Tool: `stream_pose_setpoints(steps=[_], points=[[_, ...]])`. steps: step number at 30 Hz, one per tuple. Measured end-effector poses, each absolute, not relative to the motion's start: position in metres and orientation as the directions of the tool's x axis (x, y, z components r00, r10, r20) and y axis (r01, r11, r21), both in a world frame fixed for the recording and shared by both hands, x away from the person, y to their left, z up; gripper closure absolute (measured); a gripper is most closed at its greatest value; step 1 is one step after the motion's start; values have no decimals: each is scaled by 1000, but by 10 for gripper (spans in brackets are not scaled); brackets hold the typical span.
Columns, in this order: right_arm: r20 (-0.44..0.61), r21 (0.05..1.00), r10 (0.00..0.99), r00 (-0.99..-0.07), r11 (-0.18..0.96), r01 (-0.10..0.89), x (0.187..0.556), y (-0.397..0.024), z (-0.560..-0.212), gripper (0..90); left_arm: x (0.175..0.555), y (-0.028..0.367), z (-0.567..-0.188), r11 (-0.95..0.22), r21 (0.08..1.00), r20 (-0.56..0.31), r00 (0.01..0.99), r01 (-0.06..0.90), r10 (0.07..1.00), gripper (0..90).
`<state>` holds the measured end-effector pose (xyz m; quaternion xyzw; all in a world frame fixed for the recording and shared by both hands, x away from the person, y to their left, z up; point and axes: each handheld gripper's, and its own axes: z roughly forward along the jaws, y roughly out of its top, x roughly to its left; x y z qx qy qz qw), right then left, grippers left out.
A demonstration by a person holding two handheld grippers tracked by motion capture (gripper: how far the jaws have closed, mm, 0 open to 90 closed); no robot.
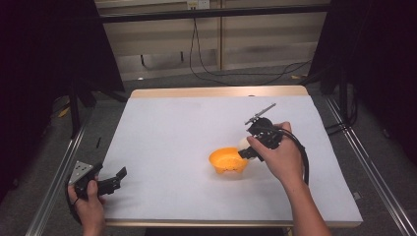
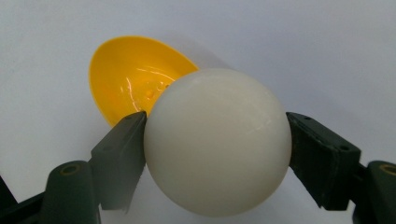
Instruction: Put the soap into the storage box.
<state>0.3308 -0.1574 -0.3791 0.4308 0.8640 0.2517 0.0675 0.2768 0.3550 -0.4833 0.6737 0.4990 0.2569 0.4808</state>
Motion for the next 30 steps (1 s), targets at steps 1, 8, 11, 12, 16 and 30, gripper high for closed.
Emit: stream_pose_setpoints(steps=[1, 8, 11, 12, 16, 30], points=[[101, 492, 774, -626, 508, 707, 331, -156, -379, 240, 277, 355, -483, -40, 904, -133, 370, 425, 919, 4], [107, 477, 764, -636, 522, 707, 334, -144, -384, 240, 277, 355, -483, -41, 904, -132, 369, 425, 920, 4], [110, 476, 763, -637, 521, 708, 335, -139, -385, 240, 277, 355, -483, -38, 905, -133, 367, 424, 920, 4], [105, 475, 763, -638, 525, 706, 335, -137, -385, 240, 277, 355, -483, -38, 905, -134, 367, 423, 920, 4], [101, 475, 763, -638, 526, 705, 335, -131, -386, 239, 277, 355, -483, -39, 905, -134, 370, 423, 919, 4], [101, 441, 764, -637, 540, 717, 337, -119, -397, 239, 276, 355, -483, -41, 906, -130, 369, 422, 921, 4]])
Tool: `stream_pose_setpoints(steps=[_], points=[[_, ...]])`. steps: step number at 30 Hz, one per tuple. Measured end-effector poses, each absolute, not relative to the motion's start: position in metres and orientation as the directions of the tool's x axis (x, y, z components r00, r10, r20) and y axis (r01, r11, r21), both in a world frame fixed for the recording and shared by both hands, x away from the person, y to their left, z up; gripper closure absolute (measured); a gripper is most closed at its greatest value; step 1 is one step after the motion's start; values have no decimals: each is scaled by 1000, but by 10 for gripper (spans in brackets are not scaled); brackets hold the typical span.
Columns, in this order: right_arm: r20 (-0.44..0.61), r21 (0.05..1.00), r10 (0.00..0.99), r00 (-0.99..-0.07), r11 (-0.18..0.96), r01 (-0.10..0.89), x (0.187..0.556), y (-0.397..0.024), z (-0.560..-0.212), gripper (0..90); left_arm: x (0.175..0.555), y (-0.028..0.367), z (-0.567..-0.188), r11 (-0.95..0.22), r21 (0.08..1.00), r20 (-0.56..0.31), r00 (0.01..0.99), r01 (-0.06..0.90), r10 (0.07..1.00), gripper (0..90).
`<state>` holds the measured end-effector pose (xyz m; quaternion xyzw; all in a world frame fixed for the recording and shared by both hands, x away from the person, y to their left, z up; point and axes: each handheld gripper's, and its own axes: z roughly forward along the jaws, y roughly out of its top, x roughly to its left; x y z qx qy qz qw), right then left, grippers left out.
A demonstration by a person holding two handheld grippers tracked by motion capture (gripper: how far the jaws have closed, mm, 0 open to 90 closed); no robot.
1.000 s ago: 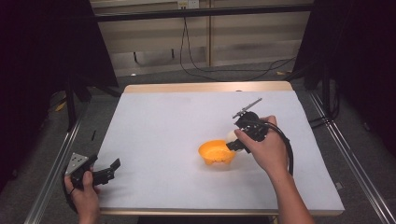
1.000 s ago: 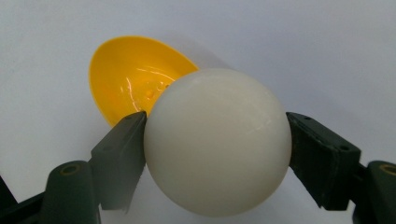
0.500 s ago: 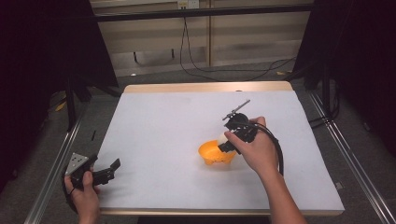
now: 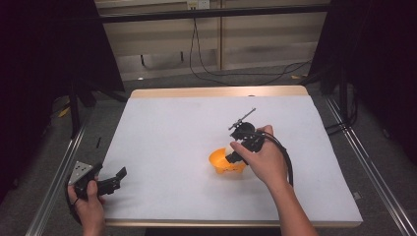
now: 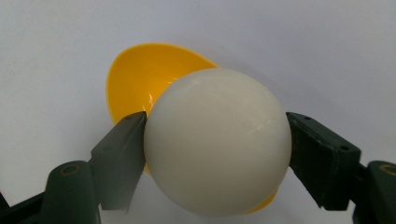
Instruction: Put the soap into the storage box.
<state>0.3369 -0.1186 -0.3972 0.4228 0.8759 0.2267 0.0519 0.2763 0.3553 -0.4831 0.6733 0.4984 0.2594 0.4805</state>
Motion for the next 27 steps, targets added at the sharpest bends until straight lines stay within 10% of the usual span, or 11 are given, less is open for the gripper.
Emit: stream_pose_setpoints(steps=[27], points=[[154, 406, 796, -585, 489, 772, 338, -112, -415, 237, 277, 355, -483, -30, 905, -142, 369, 423, 918, 4]])
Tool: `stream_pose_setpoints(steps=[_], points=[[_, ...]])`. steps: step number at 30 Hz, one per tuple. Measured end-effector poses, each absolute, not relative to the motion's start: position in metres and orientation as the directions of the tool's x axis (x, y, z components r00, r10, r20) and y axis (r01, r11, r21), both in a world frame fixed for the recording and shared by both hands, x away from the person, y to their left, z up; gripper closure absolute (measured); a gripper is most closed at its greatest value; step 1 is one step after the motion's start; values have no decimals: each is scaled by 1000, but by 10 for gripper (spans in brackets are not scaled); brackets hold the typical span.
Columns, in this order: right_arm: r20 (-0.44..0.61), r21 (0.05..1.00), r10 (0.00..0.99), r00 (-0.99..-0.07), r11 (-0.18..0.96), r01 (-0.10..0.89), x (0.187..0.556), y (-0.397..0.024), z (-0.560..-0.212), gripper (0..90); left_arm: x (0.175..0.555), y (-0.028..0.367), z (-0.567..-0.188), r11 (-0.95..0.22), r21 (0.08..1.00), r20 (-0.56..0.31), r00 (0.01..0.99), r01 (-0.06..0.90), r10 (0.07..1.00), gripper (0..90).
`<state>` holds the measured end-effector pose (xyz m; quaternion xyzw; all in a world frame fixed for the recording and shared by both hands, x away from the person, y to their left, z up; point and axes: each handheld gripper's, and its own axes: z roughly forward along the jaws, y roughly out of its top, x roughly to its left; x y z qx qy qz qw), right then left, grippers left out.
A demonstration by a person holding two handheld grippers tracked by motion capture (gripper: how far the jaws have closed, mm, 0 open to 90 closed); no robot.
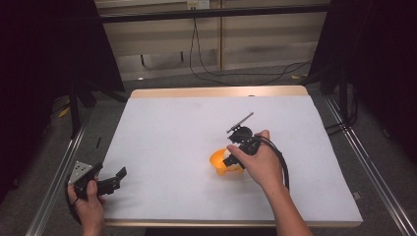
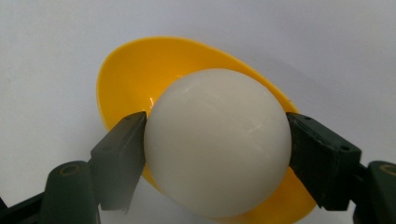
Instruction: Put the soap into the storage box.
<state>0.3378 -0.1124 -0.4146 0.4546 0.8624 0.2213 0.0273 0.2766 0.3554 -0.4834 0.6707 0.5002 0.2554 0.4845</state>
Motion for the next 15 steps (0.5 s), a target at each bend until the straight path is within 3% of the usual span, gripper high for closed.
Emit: stream_pose_setpoints(steps=[15], points=[[163, 433, 796, -583, 473, 767, 335, -114, -410, 203, 277, 356, -483, -29, 904, -146, 370, 426, 917, 4]])
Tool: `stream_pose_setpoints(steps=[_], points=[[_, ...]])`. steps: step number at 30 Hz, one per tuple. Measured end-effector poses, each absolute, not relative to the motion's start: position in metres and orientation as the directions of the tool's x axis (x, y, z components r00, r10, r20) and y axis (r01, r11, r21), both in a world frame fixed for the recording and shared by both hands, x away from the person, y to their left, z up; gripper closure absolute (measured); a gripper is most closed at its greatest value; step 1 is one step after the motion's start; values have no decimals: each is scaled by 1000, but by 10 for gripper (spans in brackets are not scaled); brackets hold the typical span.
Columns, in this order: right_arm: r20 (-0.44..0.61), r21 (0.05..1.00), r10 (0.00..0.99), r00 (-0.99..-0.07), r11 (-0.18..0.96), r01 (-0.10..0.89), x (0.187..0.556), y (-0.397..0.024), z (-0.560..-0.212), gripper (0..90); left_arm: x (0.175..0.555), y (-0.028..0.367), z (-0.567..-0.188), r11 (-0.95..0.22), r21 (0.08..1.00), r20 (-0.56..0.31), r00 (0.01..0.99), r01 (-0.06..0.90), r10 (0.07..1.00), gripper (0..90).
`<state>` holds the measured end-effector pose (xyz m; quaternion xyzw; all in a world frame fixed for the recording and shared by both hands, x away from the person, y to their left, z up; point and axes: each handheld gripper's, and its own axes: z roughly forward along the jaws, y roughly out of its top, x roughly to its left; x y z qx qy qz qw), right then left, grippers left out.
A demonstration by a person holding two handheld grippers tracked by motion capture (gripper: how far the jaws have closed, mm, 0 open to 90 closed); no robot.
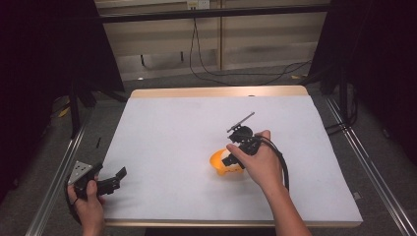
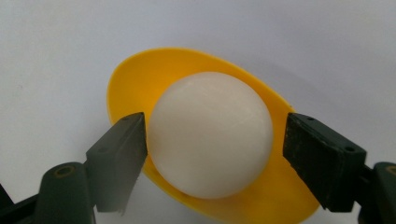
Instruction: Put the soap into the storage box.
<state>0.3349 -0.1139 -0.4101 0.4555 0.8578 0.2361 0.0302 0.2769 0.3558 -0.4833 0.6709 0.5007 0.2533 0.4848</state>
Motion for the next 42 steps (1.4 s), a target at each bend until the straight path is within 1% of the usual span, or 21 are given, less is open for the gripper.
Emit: stream_pose_setpoints(steps=[4, 8, 11, 13, 16, 18, 26, 35, 40, 42], points=[[160, 451, 800, -578, 462, 764, 331, -123, -409, 130, 277, 356, -483, -29, 905, -144, 370, 425, 918, 4], [142, 522, 806, -575, 432, 735, 325, -137, -407, 40, 277, 355, -483, -30, 905, -143, 370, 425, 918, 4], [128, 574, 814, -567, 405, 712, 320, -146, -404, 0, 277, 355, -483, -31, 905, -143, 370, 425, 918, 4], [110, 604, 815, -569, 400, 690, 317, -151, -404, 0, 277, 355, -483, -31, 905, -143, 370, 425, 918, 4], [123, 646, 816, -564, 366, 670, 313, -161, -404, 0, 277, 355, -483, -31, 905, -143, 370, 425, 918, 4], [110, 668, 817, -566, 361, 651, 310, -167, -404, 0, 277, 355, -483, -38, 904, -136, 372, 425, 918, 4], [109, 735, 825, -554, 308, 604, 297, -195, -408, 0, 277, 355, -483, -36, 905, -137, 372, 425, 918, 4], [97, 755, 853, -514, 273, 596, 283, -223, -418, 0, 277, 355, -483, -49, 906, -123, 372, 421, 920, 4], [104, 766, 861, -497, 250, 592, 277, -238, -429, 0, 277, 355, -483, -48, 906, -123, 371, 421, 920, 4], [92, 763, 868, -487, 253, 595, 275, -244, -434, 0, 277, 355, -483, -49, 906, -123, 371, 421, 920, 5]])
